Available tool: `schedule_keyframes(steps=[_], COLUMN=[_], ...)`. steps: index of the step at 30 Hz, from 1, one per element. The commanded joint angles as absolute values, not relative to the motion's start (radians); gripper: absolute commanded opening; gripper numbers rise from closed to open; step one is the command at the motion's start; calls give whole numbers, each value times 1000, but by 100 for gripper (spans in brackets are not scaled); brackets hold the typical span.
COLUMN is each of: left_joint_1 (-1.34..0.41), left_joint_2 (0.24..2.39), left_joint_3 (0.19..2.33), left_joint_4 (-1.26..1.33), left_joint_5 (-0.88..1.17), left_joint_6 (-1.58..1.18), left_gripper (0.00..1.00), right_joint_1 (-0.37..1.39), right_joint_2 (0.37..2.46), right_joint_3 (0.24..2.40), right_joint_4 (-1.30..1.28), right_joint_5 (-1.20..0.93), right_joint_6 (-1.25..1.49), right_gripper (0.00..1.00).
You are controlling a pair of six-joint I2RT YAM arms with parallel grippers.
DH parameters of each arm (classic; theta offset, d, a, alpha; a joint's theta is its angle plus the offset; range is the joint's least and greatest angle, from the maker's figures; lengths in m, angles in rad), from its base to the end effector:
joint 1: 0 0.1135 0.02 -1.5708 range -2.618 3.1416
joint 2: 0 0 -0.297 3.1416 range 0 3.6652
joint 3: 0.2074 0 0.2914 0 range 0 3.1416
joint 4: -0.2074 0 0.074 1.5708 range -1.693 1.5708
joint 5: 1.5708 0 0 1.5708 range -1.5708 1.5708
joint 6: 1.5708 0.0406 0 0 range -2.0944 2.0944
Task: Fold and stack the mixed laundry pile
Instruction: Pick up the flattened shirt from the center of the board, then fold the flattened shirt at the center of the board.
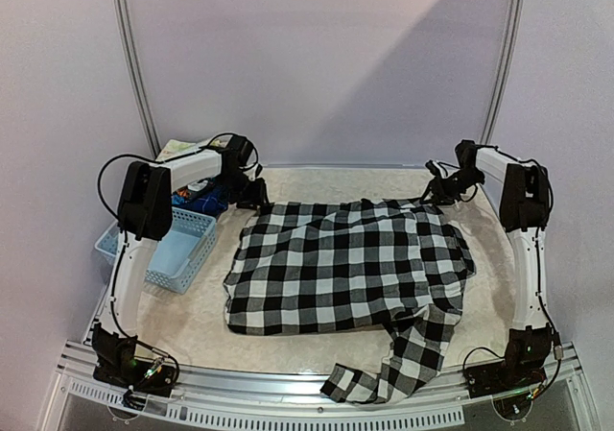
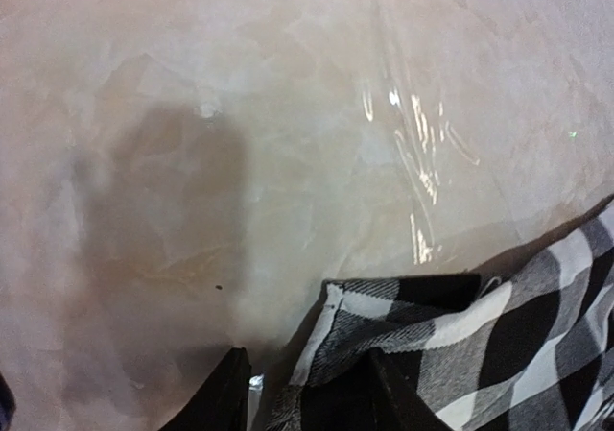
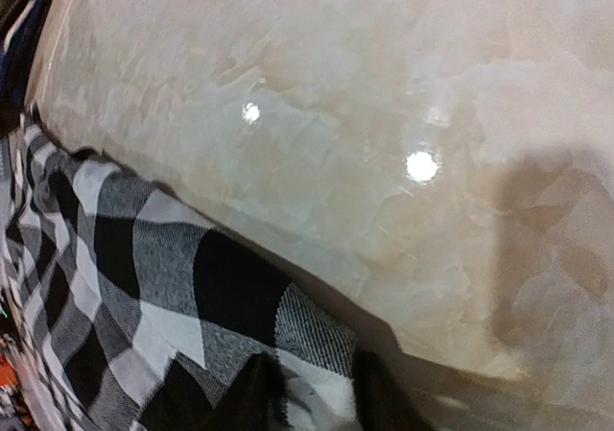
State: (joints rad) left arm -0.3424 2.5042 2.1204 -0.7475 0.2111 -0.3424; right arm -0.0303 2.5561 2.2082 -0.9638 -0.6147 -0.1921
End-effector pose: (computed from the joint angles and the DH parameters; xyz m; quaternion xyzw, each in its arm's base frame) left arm 0.5566 -0.2074 0.1362 0.0230 0.9705 -0.1696 0.1697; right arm 0.5840 0.0057 0.1332 -0.1153 0.9389 0.2845 0.1557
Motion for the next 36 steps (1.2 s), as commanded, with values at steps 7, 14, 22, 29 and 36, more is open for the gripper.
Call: schedule_keyframes(steps=[7, 14, 22, 29, 36], left_joint_1=[-326, -309, -309, -309, -311], left_joint_2=[2422, 2191, 2200, 2061, 1900], left_joint_3=[1965, 1702, 1683, 1570, 1388], left_joint_4=[-557, -347, -300, -233, -256], left_joint_5=[223, 87, 160, 177, 248], left_joint_6=[-373, -410, -452, -449, -462], left_gripper=[0, 0, 0, 0, 0], right_joint_1=[-58, -109, -109, -110, -109], right_joint_2=[2550, 2364, 2303, 2184, 1892], right_joint_3=[2180, 1999, 1942, 1796, 1407], right_joint_4=[-958, -846, -827, -810, -766], right_joint_5=[-633, -643, -730, -785, -814], right_joint_6=[-161, -135, -182, -283, -495], right_gripper=[0, 0, 0, 0, 1])
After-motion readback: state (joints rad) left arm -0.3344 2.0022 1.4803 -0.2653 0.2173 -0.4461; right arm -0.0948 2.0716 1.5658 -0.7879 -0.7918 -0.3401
